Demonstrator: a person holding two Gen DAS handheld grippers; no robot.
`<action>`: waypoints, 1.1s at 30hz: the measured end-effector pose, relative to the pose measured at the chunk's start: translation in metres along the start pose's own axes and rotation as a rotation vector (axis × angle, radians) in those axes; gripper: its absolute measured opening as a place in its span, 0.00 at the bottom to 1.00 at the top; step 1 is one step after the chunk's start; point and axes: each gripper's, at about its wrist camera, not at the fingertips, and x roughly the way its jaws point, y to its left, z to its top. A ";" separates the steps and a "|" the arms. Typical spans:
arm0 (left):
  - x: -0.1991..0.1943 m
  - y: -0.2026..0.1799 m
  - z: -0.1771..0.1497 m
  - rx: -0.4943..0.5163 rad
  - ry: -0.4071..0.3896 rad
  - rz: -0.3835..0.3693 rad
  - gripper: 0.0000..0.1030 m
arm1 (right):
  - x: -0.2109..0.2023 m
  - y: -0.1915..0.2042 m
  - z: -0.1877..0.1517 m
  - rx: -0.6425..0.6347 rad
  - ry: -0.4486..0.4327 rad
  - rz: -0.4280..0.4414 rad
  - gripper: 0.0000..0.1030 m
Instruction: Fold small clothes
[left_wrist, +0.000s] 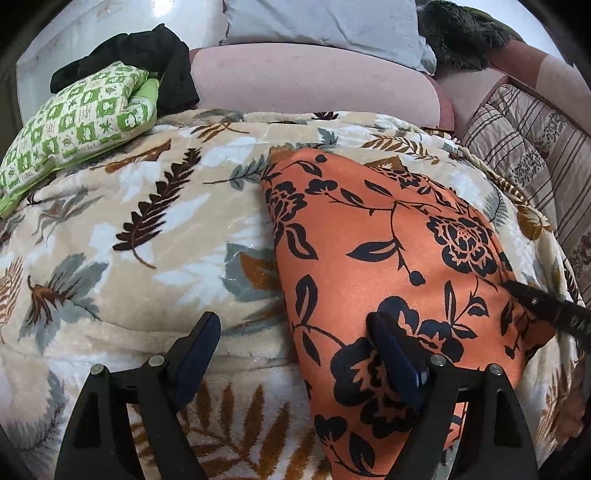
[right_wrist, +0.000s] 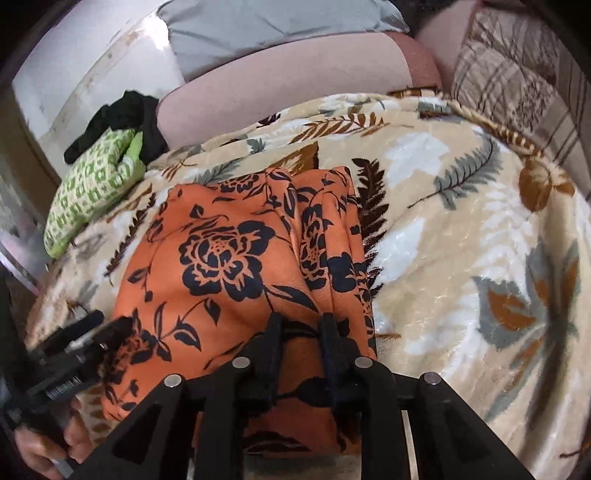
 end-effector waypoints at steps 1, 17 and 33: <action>0.000 0.000 0.000 0.000 0.000 0.002 0.83 | -0.002 -0.001 0.001 0.010 0.002 0.009 0.23; -0.012 0.010 0.006 -0.072 -0.004 -0.058 0.83 | -0.006 0.004 -0.002 0.021 -0.009 0.000 0.27; 0.005 0.013 0.008 -0.109 0.085 -0.092 0.83 | 0.001 0.004 0.047 0.072 0.002 0.018 0.28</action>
